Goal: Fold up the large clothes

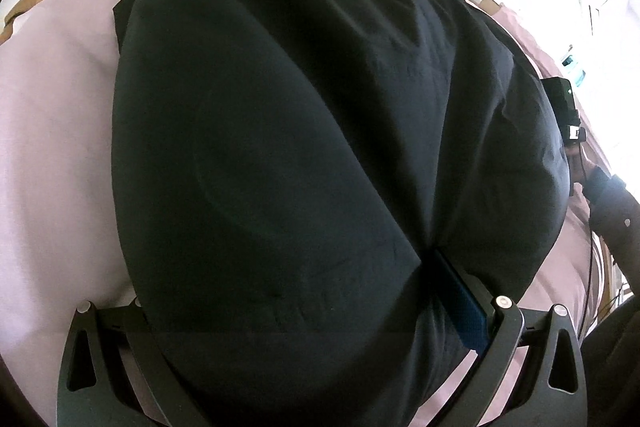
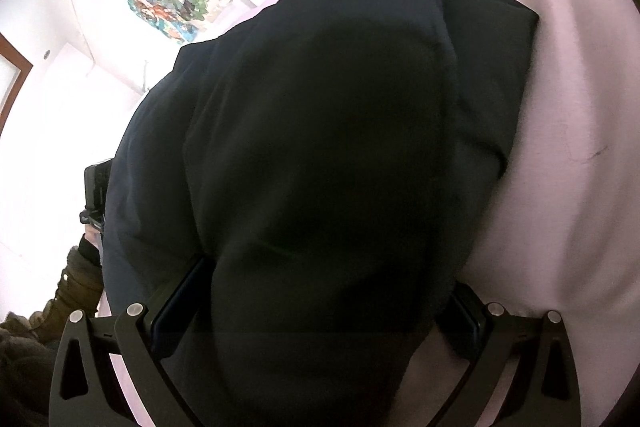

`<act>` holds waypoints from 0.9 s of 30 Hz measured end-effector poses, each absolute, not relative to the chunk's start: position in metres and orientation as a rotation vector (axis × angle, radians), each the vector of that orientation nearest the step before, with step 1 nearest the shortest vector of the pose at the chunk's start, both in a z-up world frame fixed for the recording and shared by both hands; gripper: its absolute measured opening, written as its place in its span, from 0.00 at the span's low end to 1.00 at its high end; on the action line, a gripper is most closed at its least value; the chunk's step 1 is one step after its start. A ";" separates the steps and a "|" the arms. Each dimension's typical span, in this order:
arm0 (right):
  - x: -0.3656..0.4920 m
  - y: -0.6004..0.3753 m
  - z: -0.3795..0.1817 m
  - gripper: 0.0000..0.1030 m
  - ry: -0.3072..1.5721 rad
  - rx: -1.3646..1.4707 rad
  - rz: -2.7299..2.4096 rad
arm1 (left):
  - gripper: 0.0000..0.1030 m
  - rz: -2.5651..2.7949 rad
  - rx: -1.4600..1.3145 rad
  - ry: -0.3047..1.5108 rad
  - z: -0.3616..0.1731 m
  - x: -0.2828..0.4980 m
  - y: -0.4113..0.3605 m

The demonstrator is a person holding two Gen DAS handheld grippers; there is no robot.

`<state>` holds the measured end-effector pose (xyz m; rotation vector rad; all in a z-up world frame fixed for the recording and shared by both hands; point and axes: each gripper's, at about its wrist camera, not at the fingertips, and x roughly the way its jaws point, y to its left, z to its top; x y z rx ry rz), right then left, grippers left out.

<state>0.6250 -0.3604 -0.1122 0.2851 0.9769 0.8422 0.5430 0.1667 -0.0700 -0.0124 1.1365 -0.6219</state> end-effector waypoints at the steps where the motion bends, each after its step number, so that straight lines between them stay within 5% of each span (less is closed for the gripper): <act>1: 0.625 -0.360 -0.112 1.00 0.978 0.280 0.839 | 0.99 -0.622 -0.012 1.137 -0.070 0.543 0.166; 13: 0.625 -0.344 -0.104 1.00 0.997 0.226 0.755 | 0.99 -0.605 -0.027 1.156 -0.074 0.553 0.150; 19: 0.612 -0.346 -0.093 0.79 0.981 0.200 0.731 | 0.97 -0.554 -0.094 1.158 -0.072 0.553 0.155; 27: 0.593 -0.343 -0.080 0.54 0.935 0.175 0.718 | 0.69 -0.478 -0.203 1.096 -0.063 0.545 0.168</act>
